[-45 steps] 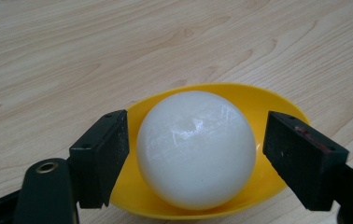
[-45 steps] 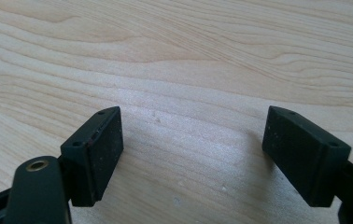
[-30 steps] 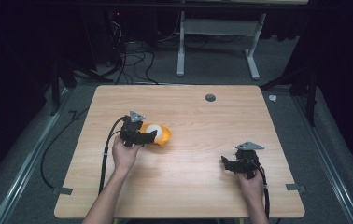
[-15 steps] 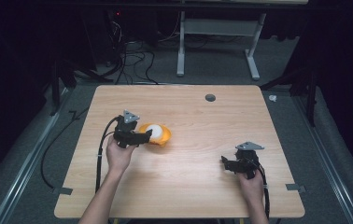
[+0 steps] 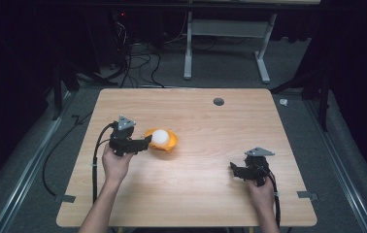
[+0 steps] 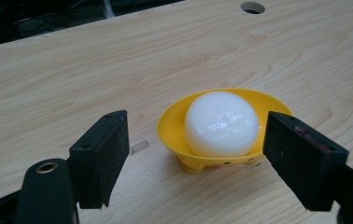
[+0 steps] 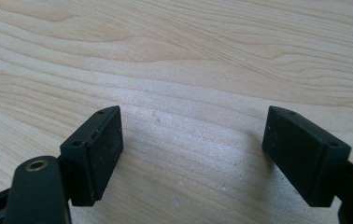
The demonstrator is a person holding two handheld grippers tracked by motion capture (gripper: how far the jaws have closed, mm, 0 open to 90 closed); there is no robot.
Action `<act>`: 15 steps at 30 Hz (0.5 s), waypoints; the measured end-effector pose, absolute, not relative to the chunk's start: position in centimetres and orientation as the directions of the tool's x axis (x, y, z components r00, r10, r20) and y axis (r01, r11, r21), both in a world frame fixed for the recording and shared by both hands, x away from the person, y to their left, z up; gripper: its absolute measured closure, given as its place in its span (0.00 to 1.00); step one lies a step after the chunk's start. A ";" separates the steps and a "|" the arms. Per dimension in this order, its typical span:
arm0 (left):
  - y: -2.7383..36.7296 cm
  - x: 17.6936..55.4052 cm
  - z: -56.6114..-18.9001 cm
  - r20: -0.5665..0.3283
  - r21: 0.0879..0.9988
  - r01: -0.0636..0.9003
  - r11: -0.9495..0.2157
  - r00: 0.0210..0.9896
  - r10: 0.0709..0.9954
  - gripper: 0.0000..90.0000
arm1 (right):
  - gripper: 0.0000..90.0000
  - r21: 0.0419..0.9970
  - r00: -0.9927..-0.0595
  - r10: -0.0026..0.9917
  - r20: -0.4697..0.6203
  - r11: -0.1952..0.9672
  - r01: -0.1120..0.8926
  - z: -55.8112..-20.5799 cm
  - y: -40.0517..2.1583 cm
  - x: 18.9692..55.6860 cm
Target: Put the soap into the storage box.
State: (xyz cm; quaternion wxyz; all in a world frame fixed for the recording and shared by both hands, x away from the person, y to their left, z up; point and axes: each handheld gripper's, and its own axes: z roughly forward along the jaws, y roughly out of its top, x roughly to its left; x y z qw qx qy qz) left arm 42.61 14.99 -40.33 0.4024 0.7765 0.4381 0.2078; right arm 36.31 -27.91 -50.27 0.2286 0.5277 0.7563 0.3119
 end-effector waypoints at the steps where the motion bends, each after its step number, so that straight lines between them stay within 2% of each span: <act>1: 15.2 42.5 -40.2 -0.034 0.807 0.515 -0.287 0.528 0.849 0.26 | 0.23 0.713 -0.339 0.941 -0.017 0.249 0.655 -50.3 -27.9 36.3; 10: 16.3 41.5 -39.6 -0.025 0.818 0.502 -0.281 0.518 0.855 0.26 | 0.23 0.712 -0.339 0.941 -0.016 0.248 0.657 -50.3 -27.9 36.3; 15: 17.1 41.1 -39.9 -0.057 0.829 0.505 -0.240 0.503 0.862 0.26 | 0.23 0.711 -0.339 0.941 -0.016 0.249 0.658 -50.2 -27.9 36.3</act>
